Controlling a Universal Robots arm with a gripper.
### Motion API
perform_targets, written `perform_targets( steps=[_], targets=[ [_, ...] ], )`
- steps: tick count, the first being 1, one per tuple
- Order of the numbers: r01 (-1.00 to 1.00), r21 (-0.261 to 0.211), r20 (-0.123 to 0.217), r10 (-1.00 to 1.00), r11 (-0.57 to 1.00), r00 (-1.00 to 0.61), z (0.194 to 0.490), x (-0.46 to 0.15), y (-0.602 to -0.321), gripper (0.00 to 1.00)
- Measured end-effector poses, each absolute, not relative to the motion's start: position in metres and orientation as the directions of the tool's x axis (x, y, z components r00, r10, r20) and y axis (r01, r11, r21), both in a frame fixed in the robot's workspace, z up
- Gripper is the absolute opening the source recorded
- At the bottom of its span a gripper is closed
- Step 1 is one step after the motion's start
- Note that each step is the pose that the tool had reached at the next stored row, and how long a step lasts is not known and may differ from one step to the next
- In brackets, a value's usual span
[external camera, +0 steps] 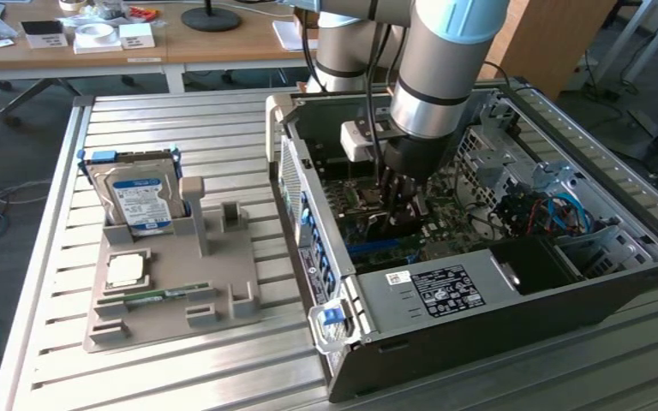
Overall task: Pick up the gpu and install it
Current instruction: 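Insert the gpu into the slot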
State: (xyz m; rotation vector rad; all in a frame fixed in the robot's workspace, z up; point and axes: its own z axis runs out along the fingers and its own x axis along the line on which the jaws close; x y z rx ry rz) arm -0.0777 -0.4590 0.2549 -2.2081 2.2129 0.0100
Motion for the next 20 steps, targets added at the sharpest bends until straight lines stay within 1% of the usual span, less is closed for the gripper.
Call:
perform_targets(
  steps=[20],
  targets=[
    [-1.0, -0.006, -0.015, -1.0, 0.002, -0.002, 0.2531, -0.0777, -0.459, 0.27]
  ],
)
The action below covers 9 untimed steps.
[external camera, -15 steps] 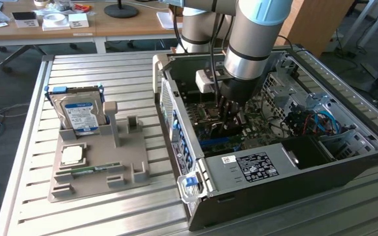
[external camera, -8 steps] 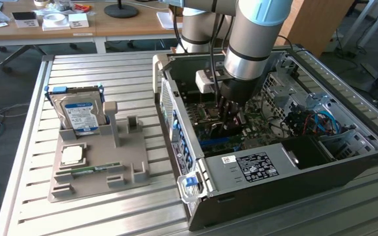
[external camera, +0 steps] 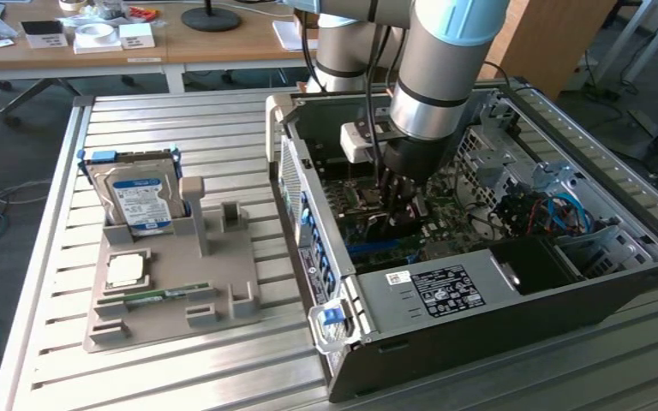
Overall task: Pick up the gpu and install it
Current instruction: 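Insert the gpu into the slot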
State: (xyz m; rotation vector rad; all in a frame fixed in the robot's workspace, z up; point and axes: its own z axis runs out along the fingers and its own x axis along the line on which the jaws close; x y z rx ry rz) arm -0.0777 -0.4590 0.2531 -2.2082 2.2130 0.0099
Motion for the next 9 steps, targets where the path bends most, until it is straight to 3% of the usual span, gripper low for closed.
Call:
perform_targets(
  steps=[9],
  targets=[
    [-1.0, -0.007, -0.015, -1.0, 0.002, -0.002, 0.2522, -0.0779, -0.459, 0.27]
  ],
)
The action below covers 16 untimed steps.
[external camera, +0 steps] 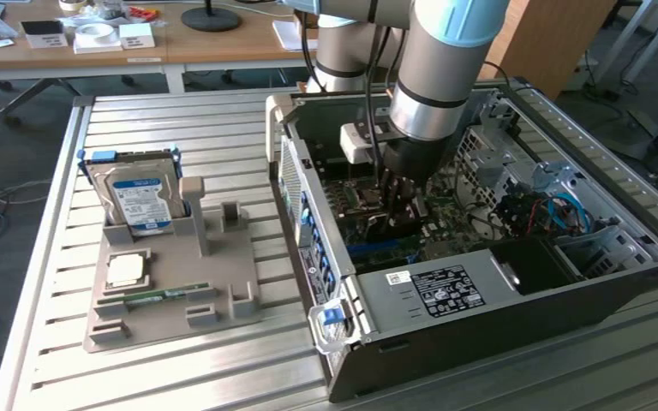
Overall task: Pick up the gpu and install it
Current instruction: 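Insert the gpu into the slot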
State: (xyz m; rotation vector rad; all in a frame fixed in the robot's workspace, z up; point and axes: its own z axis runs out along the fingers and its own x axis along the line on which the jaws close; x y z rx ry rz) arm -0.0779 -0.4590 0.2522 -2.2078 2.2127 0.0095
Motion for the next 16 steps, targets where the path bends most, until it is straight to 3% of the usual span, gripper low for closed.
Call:
perform_targets(
  steps=[16],
  targets=[
    [-1.0, -0.007, -0.015, -1.0, 0.002, -0.002, 0.2513, -0.0792, -0.459, 0.27]
  ],
)
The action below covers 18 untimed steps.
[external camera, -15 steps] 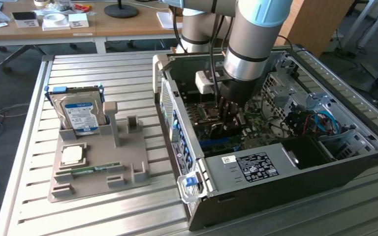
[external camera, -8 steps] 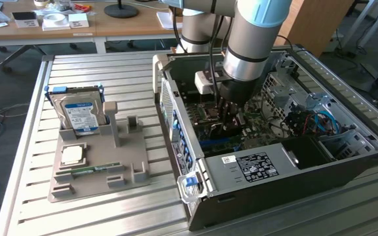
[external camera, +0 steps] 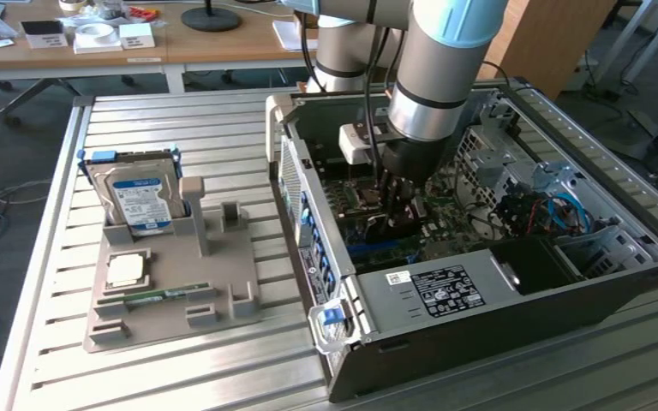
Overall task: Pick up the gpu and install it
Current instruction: 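Insert the gpu into the slot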
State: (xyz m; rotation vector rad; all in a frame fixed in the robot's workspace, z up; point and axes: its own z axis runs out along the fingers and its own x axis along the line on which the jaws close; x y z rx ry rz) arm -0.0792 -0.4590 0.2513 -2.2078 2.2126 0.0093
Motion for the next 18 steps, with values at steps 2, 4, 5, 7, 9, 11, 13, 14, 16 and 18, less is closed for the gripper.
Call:
perform_targets(
  steps=[2, 4, 5, 7, 9, 11, 13, 14, 16, 18],
  targets=[
    [-1.0, -0.007, -0.015, -1.0, 0.002, -0.002, 0.2513, -0.0792, -0.459, 0.27],
    [-1.0, -0.007, -0.015, -1.0, 0.002, -0.002, 0.2513, -0.0792, -0.459, 0.27],
    [-1.0, -0.007, -0.015, -1.0, 0.002, -0.002, 0.2513, -0.0792, -0.459, 0.27],
    [-1.0, -0.007, -0.016, -1.0, 0.002, -0.002, 0.2515, -0.0792, -0.459, 0.27],
    [-1.0, -0.007, -0.016, -1.0, 0.002, -0.002, 0.2515, -0.0792, -0.459, 0.27],
    [-1.0, -0.007, -0.015, -1.0, 0.002, -0.002, 0.2517, -0.0792, -0.459, 0.27],
    [-1.0, -0.007, -0.015, -1.0, 0.002, -0.002, 0.2517, -0.0792, -0.459, 0.27],
    [-1.0, -0.007, -0.015, -1.0, 0.002, -0.002, 0.2519, -0.0792, -0.459, 0.27],
    [-1.0, -0.007, -0.015, -1.0, 0.002, -0.002, 0.2519, -0.0792, -0.459, 0.27],
    [-1.0, -0.007, -0.015, -1.0, 0.002, -0.002, 0.2519, -0.0792, -0.459, 0.27]
  ],
)
